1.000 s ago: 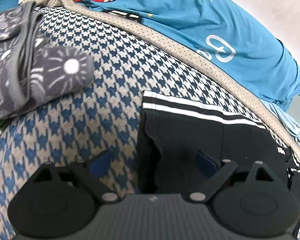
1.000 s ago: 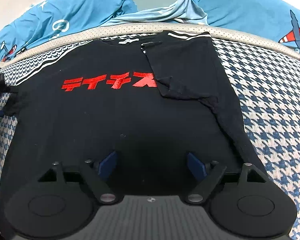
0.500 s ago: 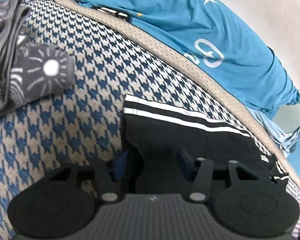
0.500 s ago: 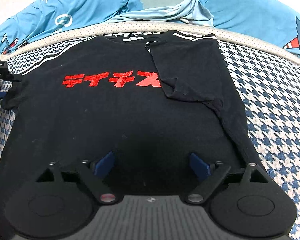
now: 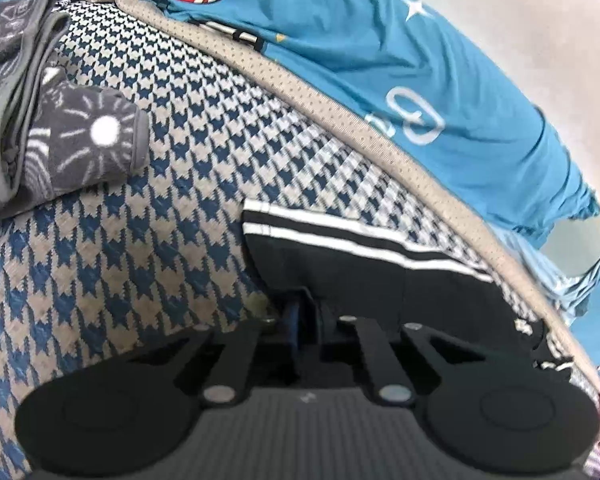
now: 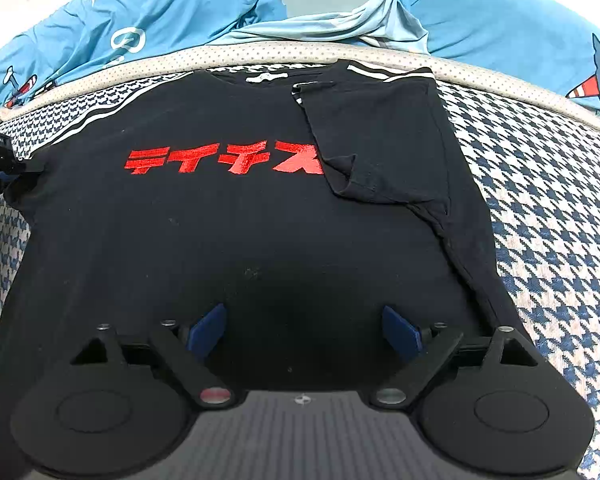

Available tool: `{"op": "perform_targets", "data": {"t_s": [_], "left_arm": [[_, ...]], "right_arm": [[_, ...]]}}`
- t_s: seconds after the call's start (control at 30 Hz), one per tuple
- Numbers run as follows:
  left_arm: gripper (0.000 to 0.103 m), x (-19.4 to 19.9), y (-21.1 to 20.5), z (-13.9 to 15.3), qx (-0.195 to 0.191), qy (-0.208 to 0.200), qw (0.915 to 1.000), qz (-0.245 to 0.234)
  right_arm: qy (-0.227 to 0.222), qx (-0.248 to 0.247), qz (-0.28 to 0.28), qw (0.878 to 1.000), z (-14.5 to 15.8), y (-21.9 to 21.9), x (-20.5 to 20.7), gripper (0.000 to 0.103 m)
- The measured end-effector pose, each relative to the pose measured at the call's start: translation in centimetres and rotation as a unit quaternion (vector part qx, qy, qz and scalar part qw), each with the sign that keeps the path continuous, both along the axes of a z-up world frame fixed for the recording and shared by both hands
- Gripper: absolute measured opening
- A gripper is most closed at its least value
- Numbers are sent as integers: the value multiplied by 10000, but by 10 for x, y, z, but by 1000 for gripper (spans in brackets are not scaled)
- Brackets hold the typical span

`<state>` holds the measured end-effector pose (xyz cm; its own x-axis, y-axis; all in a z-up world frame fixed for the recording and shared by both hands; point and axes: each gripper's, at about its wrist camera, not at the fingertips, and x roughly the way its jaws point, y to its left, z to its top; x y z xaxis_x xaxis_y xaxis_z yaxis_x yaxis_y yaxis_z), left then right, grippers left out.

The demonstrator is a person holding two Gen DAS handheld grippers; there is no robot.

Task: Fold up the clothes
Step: 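Fold the grasped side edge over toward the shirt center with the left gripper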

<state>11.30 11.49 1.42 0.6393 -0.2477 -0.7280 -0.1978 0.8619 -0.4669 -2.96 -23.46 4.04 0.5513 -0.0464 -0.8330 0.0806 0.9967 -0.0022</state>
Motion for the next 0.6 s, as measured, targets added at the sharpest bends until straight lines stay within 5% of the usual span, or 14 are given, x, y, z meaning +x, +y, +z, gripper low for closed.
{"op": "perform_targets", "data": {"t_s": [0.3,0.6], "left_arm": [[6,-6,-36,20,-115,-418,9981,-447],[6,-22,-100,23,-135,-698,9867,-1464]], "right_arm": [[-12,23,28,10000,0,0,0,86],[-34,44,99,9999,0,-1,-2,86]]}}
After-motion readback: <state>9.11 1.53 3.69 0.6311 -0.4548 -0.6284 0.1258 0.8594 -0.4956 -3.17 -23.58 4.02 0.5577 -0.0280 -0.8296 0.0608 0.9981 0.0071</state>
